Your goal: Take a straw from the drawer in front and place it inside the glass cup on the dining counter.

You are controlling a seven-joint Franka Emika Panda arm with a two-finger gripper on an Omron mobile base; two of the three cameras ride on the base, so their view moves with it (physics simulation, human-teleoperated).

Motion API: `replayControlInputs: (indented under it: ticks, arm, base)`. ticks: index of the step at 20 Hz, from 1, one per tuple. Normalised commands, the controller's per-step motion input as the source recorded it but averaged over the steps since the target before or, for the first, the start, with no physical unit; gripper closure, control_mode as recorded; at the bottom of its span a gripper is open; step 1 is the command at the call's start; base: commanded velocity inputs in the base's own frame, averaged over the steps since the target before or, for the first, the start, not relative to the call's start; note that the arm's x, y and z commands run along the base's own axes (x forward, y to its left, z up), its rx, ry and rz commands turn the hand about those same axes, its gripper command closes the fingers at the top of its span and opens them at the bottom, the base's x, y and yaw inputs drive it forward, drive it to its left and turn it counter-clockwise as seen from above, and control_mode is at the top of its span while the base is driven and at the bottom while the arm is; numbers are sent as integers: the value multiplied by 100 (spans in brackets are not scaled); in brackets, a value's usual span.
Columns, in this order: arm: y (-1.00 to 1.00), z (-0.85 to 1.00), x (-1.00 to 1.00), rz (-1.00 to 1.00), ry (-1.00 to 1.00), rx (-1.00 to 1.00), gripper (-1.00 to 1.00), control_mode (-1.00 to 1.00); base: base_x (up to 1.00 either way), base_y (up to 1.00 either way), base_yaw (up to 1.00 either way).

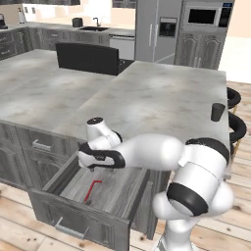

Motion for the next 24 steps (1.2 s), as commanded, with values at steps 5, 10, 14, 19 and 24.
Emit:
replayControlInputs:
  ticks: [5, 10, 14, 19, 24]
  arm:
    - [0, -20, 20, -6, -2, -1, -100, -100]
    - [0, -25, 15, -6, 0, 0, -100, -100]
    - [5, -29, 17, -6, 0, 0, -100, -100]
    - [9, -31, 14, -6, 0, 0, -100, -100]
    - [15, -28, 16, -5, 0, 0, -100, -100]
  base:
    - [0, 0, 0]
    - [0, 0, 0]
    - [0, 0, 0]
    - [0, 0, 0]
    - [0, 0, 0]
